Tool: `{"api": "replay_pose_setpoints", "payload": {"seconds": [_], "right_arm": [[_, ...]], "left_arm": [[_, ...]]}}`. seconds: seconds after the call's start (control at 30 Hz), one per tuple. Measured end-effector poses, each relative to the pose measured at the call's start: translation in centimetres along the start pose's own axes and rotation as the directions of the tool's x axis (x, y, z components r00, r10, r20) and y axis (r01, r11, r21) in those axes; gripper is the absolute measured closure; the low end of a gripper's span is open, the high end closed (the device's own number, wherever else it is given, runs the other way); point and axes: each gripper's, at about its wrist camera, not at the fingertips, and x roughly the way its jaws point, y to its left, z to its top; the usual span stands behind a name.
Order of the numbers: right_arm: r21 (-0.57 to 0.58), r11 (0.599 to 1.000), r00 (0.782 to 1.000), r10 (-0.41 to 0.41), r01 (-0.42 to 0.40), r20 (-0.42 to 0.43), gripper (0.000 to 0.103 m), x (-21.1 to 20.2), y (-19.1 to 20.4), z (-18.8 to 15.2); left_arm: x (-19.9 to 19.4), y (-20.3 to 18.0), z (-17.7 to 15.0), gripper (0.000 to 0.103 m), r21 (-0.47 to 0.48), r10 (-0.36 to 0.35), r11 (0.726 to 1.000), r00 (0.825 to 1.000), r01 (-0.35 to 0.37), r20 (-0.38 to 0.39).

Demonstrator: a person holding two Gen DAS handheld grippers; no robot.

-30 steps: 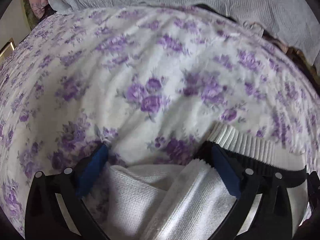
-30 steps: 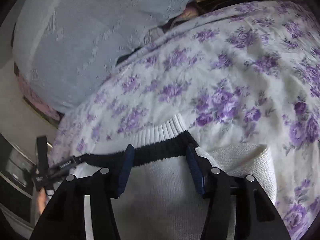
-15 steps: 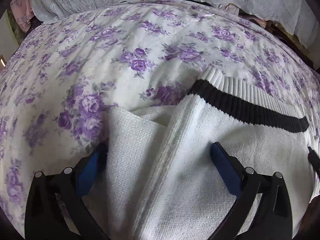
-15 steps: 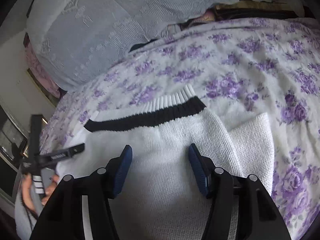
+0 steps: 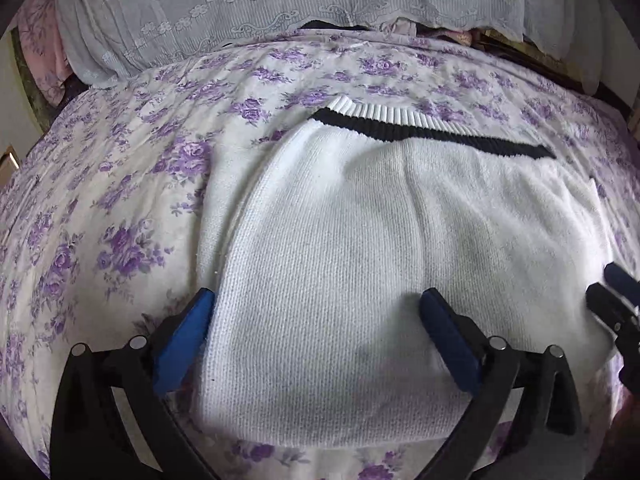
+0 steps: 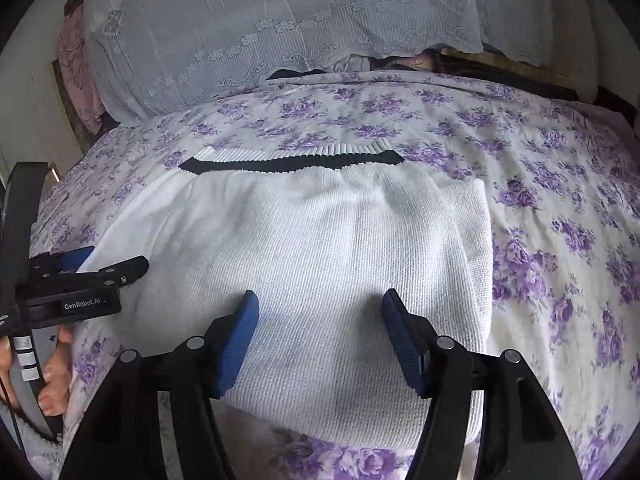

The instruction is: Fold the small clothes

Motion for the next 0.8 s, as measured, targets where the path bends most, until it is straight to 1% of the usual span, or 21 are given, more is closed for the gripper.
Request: {"api": "replay_pose_setpoints", "payload": {"seconds": [0.07,0.1,0.17,0.2,0.27,0.3,0.33,0.37,0.4,0.43,0.5,0.57,0.6,0.63,0.7,0.73,0.77,0.8], "right_arm": [[0.034,0.999,0.999,0.038,-0.039,0.035,0.039,-0.9,-0.2,0.8],[0.029,0.999,0.998,0.041,-0.042,0.054,0.039,-1.1,0.2,1.7],[-0.009,1.0,0.997,-0.017,0.018,0.076,0.039,-0.8,1.4,3.7],[-0.021,0.999,0.997,-0.028,0.029,0.077,0.039,-0.1,1.9,4.7],[-0.008,0.999,0.999,-0.048,0.048,0.017,0.039,2.7,2.2,5.9],[0.001,0.999,0.998,-0.054,0.054,-0.021,0.039,4.4,2.2,5.9],[-0.011,0.997,0.996,-0.073,0.072,-0.06,0.034,6.3,2.0,5.3],[-0.066,0.992,0.992,-0.112,0.109,-0.052,0.032,7.1,2.6,4.8],[-0.102,0.985,0.989,-0.143,0.138,-0.043,0.033,6.8,3.4,4.8],[-0.117,0.983,0.988,-0.148,0.143,-0.036,0.032,6.4,3.8,4.8],[-0.099,0.989,0.994,-0.109,0.106,-0.027,0.03,6.3,3.2,4.6],[-0.038,0.997,0.997,-0.07,0.071,0.009,0.032,4.9,2.3,4.7],[-0.014,0.998,0.997,-0.065,0.066,0.032,0.032,3.7,2.0,4.5],[-0.011,0.998,0.997,-0.054,0.055,0.048,0.032,2.5,1.9,4.2],[-0.049,0.997,0.998,-0.054,0.057,0.044,0.03,0.9,2.2,3.1],[-0.064,0.996,0.998,-0.061,0.062,0.016,0.029,0.9,2.2,2.2],[-0.07,0.996,0.998,-0.059,0.057,-0.033,0.026,1.7,2.0,1.3],[-0.095,0.993,0.997,-0.068,0.064,-0.04,0.023,2.2,2.2,0.7]], "left_arm": [[-1.0,0.6,1.0,0.004,-0.046,-0.046,0.998,0.999,0.047,0.029],[-1.4,0.4,2.0,0.004,-0.053,-0.046,0.997,0.998,0.048,0.041],[-2.0,-0.7,4.3,0.004,-0.039,-0.013,0.999,0.998,0.015,0.066],[-1.8,-1.5,5.3,0.004,-0.026,0.01,1.0,0.998,-0.009,0.064],[-0.1,-3.4,6.5,0.004,0.001,0.04,0.999,0.999,-0.04,0.012],[1.2,-4.3,6.7,0.004,0.019,0.041,0.999,0.999,-0.041,-0.016],[3.0,-5.2,6.5,0.004,0.046,0.066,0.997,0.997,-0.064,-0.042],[4.8,-5.4,5.9,0.004,0.041,0.071,0.997,0.995,-0.068,-0.063],[5.6,-4.6,5.4,0.004,-0.033,0.017,0.999,0.999,-0.019,-0.043],[5.4,-4.2,5.1,0.004,-0.047,0.0,0.999,1.0,0.0,-0.011],[4.7,-4.3,5.1,0.004,-0.008,0.0,1.0,1.0,0.0,0.002],[3.8,-3.5,4.5,0.004,-0.028,-0.046,0.999,0.999,0.046,0.01],[3.2,-3.2,4.1,0.004,-0.024,-0.058,0.998,0.998,0.059,0.014],[2.3,-3.1,3.6,0.004,-0.01,-0.057,0.998,0.998,0.058,0.024],[1.0,-3.1,2.2,0.004,0.02,-0.049,0.999,0.999,0.048,0.019],[0.8,-3.3,1.3,0.004,0.043,-0.046,0.998,0.999,0.046,0.01],[0.8,-3.6,0.5,0.004,0.078,-0.019,0.997,1.0,0.017,0.022],[0.8,-4.1,0.0,0.004,0.108,0.012,0.994,0.999,-0.017,0.043]]}}
